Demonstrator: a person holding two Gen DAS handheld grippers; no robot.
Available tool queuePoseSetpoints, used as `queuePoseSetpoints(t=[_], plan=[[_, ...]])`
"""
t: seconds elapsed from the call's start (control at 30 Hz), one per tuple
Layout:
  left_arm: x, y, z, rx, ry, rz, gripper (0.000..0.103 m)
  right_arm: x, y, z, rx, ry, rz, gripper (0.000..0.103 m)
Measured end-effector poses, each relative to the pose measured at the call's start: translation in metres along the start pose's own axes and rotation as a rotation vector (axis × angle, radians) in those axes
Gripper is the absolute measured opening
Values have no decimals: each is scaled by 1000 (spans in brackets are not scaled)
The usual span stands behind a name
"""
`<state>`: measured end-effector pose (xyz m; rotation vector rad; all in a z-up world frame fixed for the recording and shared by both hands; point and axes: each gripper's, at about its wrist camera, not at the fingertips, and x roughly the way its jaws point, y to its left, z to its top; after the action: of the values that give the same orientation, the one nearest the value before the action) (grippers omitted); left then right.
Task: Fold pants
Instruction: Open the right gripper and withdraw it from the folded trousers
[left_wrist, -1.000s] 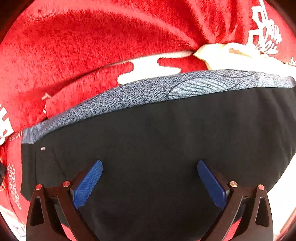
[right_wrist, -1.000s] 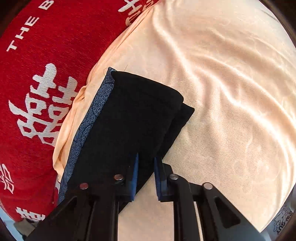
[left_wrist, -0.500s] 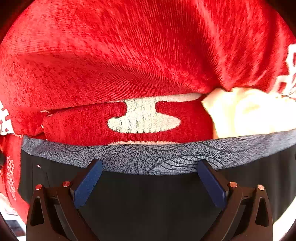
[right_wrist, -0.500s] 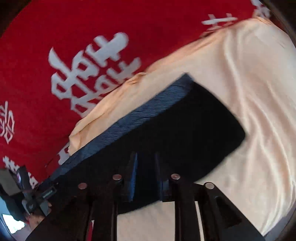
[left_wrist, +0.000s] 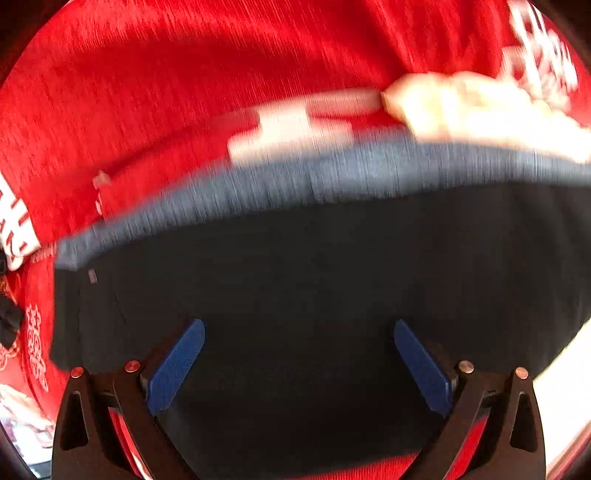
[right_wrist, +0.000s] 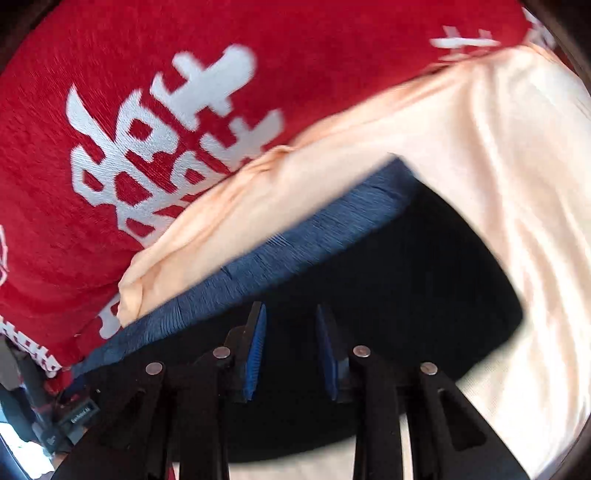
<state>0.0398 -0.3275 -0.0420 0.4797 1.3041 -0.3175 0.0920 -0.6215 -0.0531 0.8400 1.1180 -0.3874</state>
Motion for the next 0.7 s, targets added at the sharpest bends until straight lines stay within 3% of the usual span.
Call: queuePoseSetpoints(t=[0.1, 0.27, 0.37, 0.53, 0.63, 0.7], plan=[[-5, -11, -11, -10, -32, 11, 103, 13, 4, -30, -43, 79, -44, 31], [-13, -17, -16, 19, -32, 26, 103, 8, 6, -62, -30, 83, -62, 32], [-14, -20, -15, -9, -9, 26, 103, -1, 15, -76, -19, 96, 9, 32], [-31, -29, -17, -1, 2, -2, 103, -5, 46, -95, -153, 100, 51, 32], [-27, -39, -25, 31, 11, 20, 103, 6, 74, -96, -223, 107, 81, 32], [-19, -32, -25, 9, 5, 15, 103, 20, 81, -101, -280, 156, 58, 34]])
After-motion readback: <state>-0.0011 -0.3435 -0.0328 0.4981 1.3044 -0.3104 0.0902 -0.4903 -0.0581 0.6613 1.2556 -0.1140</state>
